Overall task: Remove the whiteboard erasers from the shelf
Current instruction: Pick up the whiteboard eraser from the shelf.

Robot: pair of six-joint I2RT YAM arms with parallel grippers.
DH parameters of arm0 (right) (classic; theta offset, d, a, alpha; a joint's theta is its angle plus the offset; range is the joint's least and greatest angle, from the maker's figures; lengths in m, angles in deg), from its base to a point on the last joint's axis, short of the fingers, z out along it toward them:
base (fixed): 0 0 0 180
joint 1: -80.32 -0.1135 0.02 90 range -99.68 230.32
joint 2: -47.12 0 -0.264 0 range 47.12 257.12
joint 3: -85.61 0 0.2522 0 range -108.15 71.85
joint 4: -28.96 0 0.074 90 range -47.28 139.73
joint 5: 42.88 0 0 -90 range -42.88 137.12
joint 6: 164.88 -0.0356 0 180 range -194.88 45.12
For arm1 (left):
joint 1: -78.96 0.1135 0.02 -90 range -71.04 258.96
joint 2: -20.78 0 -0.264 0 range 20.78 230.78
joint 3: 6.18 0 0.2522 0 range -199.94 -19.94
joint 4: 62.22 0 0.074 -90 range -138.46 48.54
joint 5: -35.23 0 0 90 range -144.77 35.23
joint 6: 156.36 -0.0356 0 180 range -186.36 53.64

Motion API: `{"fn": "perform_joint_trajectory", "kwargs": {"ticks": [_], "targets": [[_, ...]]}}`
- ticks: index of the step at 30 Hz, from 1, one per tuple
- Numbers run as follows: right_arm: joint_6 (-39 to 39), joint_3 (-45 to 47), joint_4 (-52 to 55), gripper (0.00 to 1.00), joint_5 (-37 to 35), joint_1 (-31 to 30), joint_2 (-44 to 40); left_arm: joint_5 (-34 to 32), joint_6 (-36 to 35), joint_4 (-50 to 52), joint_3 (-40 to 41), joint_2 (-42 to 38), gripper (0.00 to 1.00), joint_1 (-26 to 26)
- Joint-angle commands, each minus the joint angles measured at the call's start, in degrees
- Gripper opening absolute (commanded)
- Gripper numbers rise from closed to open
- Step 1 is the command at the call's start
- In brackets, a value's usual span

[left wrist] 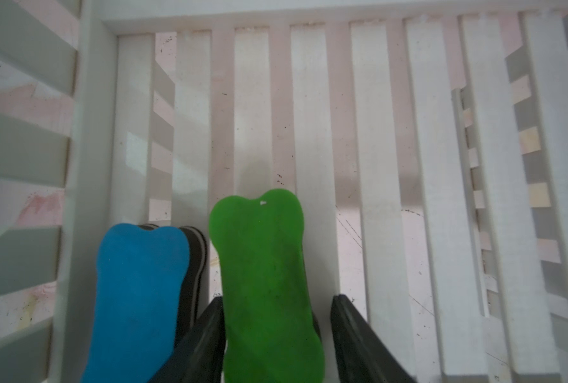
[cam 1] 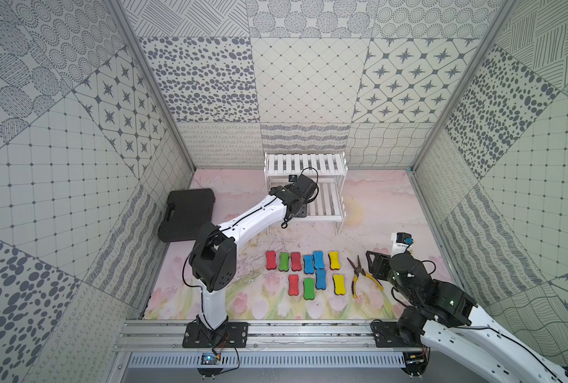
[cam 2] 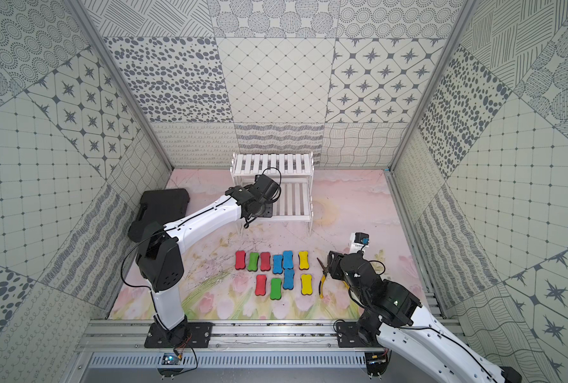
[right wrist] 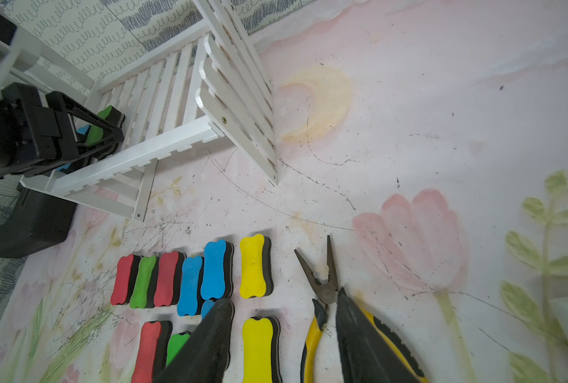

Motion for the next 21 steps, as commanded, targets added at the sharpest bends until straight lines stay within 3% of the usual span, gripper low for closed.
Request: {"fn": "perform_joint_trajectory", "kwargs": {"ticks": [1, 6, 10, 17, 21], "targets": [[0.3, 0.5, -0.7, 0.55, 0.1, 0.4, -0.7, -1.2, 0.6, 2.1, -0.9, 0.6, 0.54, 0.2], [0.2, 0.9, -0.7, 0.55, 0.2, 0.6, -1.0, -3.7, 0.4, 0.9, 0.1, -0.6, 0.63, 0.2], [0.1, 1.1, -0.7, 0.55, 0.3, 0.6, -1.0, -4.1, -0.6, -1.5, 0.9, -0.9, 0.64, 0.2], [-0.3, 1.6, -0.6, 0.55, 0.6, 0.7, -1.4, -3.1, -0.5, -2.4, 1.6, 0.4, 0.42, 0.2], [-0.3, 1.7, -0.6, 0.55, 0.6, 0.9, -1.6, -2.6, 0.1, -3.0, 3.0, -2.0, 0.39, 0.1]]}}
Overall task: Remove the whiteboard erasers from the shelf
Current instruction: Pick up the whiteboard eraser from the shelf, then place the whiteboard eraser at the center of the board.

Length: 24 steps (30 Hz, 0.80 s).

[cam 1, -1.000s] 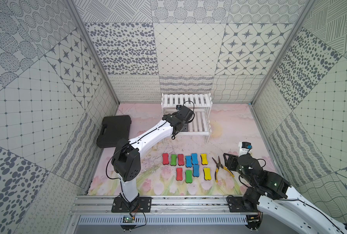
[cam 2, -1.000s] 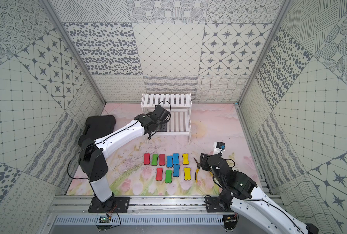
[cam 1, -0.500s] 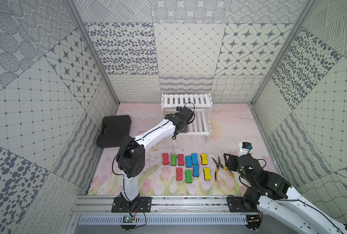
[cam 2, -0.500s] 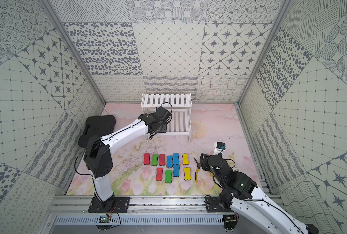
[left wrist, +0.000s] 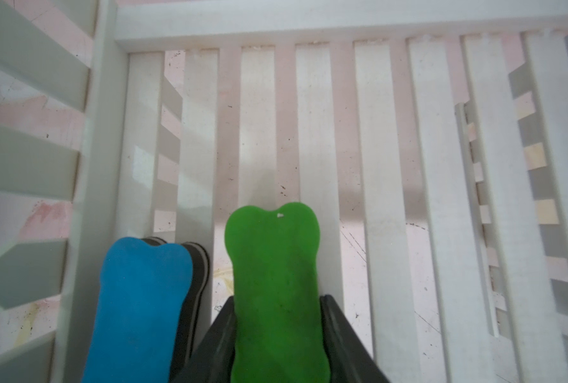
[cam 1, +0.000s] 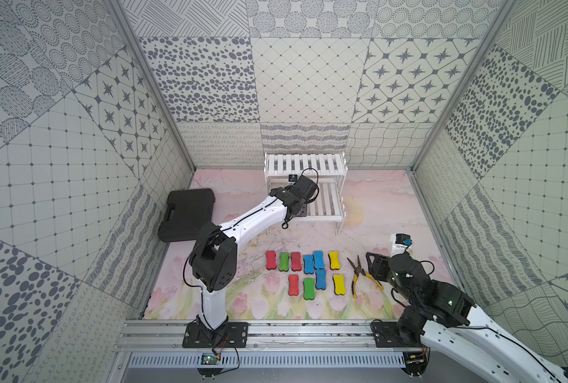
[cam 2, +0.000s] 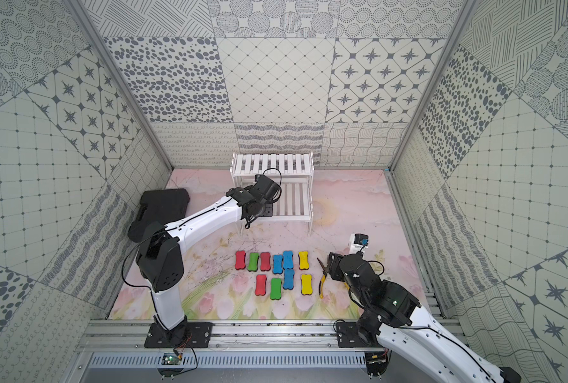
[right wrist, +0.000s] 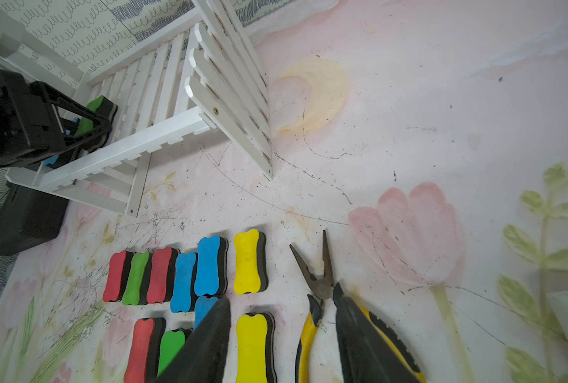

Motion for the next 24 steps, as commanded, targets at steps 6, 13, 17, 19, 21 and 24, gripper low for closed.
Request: {"fn": "perform_joint_trajectory", "kwargs": {"ticks": [6, 13, 17, 19, 21, 24], "targets": [[-0.2, 0.3, -1.2, 0.55, -0.2, 0.5, -0.8, -1.1, 0.4, 0.5, 2.7, -9.3, 0.38, -3.1], [-0.7, 0.8, -1.2, 0.55, 0.0, 0.5, -0.9, -4.0, 5.1, 1.4, 16.6, -25.5, 0.38, -11.2], [-1.2, 1.2, -1.3, 0.55, 0.2, 0.6, -1.3, -5.8, 12.0, 3.5, 28.7, -36.2, 0.38, -17.1], [-1.3, 1.2, -1.4, 0.55, 0.5, 0.5, -1.5, -6.1, 15.7, 5.2, 34.2, -40.0, 0.38, -19.4], [-1.1, 1.2, -1.5, 0.55, 0.6, 0.5, -1.6, -5.1, 19.6, 6.4, 39.3, -43.1, 0.38, -21.2], [-1.1, 2.5, -1.5, 0.55, 0.4, 0.6, -1.6, -2.4, 25.6, 6.5, 46.3, -46.2, 0.37, -24.3]]}}
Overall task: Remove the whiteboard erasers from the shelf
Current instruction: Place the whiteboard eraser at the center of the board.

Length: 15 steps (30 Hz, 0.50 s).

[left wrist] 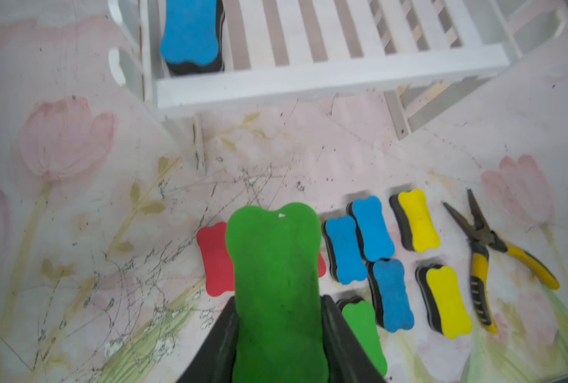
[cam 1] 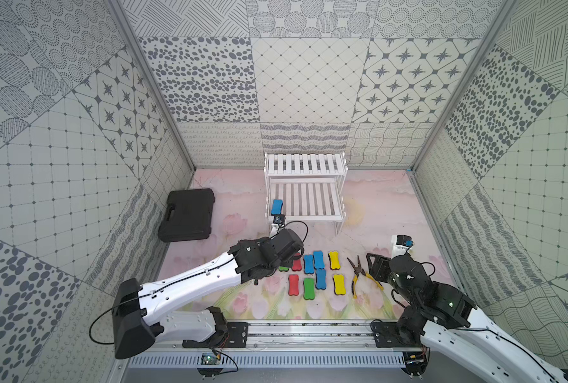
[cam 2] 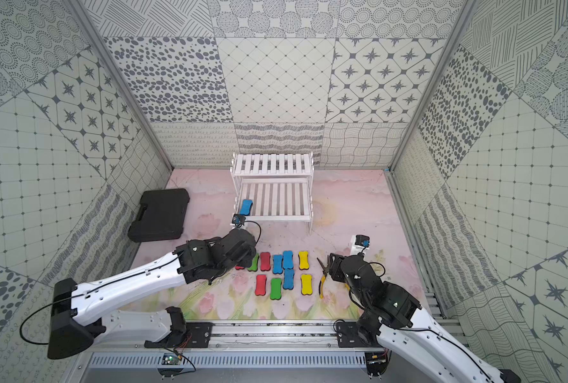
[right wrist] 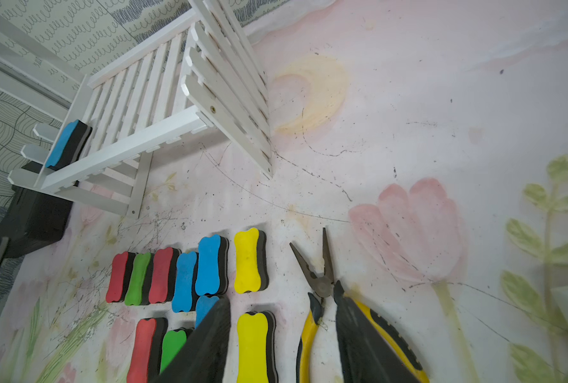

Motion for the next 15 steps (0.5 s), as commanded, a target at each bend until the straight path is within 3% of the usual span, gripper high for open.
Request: {"fn": "perform_joint_trajectory", "kwargs": {"ticks": [1, 7, 11, 15], "targets": [[-0.4, 1.3, -1.2, 0.55, 0.0, 0.3, -0.7, 1.0, 15.3, 4.3, 10.3, -5.4, 0.37, -5.0], [-0.2, 1.1, -1.2, 0.55, -0.5, 0.3, -0.7, 6.6, 23.3, 0.7, 19.0, -4.9, 0.36, -10.1], [-0.4, 1.0, -1.2, 0.55, -0.8, 0.4, -0.6, 10.9, 23.9, -5.6, 21.5, 0.3, 0.35, -10.6], [-0.2, 0.9, -1.2, 0.55, -0.7, 0.3, -0.9, 10.9, 22.5, -7.3, 20.7, 4.0, 0.35, -10.6]]}}
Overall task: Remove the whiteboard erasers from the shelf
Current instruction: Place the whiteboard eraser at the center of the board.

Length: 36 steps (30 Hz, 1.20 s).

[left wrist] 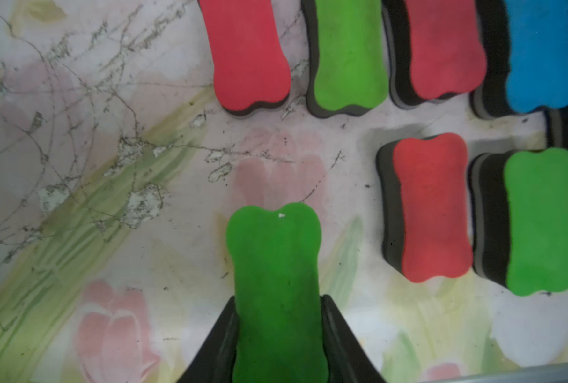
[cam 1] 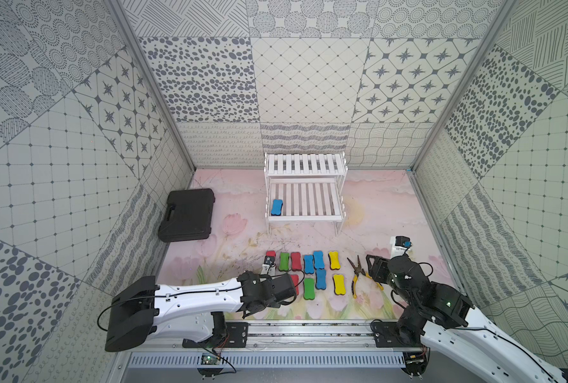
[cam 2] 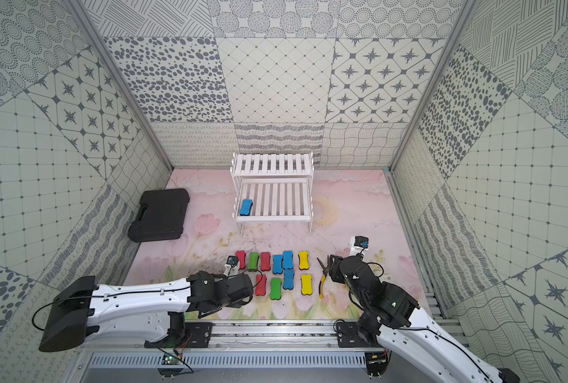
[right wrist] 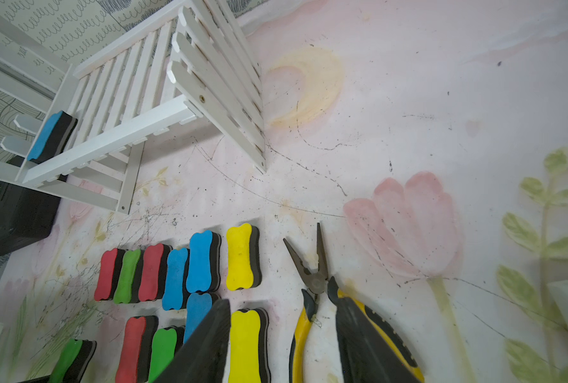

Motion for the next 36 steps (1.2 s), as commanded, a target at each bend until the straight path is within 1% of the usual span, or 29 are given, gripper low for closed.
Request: {"fn": "perform_joint_trajectory", "kwargs": {"ticks": [1, 10, 15, 19, 26, 31, 36], "targets": [[-0.2, 0.2, -1.4, 0.55, -0.7, 0.3, -0.9, 3.1, 3.8, -5.6, 0.3, 3.2, 0.35, -0.5], [0.2, -0.1, -1.3, 0.55, -0.7, 0.4, -0.9, 4.9, -1.9, -11.9, -0.6, 8.9, 0.36, 3.3], [0.3, -0.2, -1.3, 0.55, -0.6, 0.6, -0.6, 4.6, -2.4, -12.0, -1.0, 10.6, 0.37, 4.9], [0.3, -0.1, -1.5, 0.55, -0.6, 0.5, -0.3, 4.9, -3.0, -12.8, -1.6, 11.8, 0.38, 5.3], [0.3, -0.2, -1.5, 0.55, -0.3, 0.6, -0.1, 4.5, -3.4, -11.3, -3.3, 13.0, 0.38, 5.6], [0.2, -0.1, -1.5, 0.55, -0.2, 0.6, -0.2, 4.7, -1.9, -8.8, -3.3, 12.1, 0.47, 5.6], [0.3, -0.2, -1.5, 0.56, -0.1, 0.6, -0.2, 3.6, -0.6, -5.2, -3.9, 9.5, 0.53, 5.5]]}}
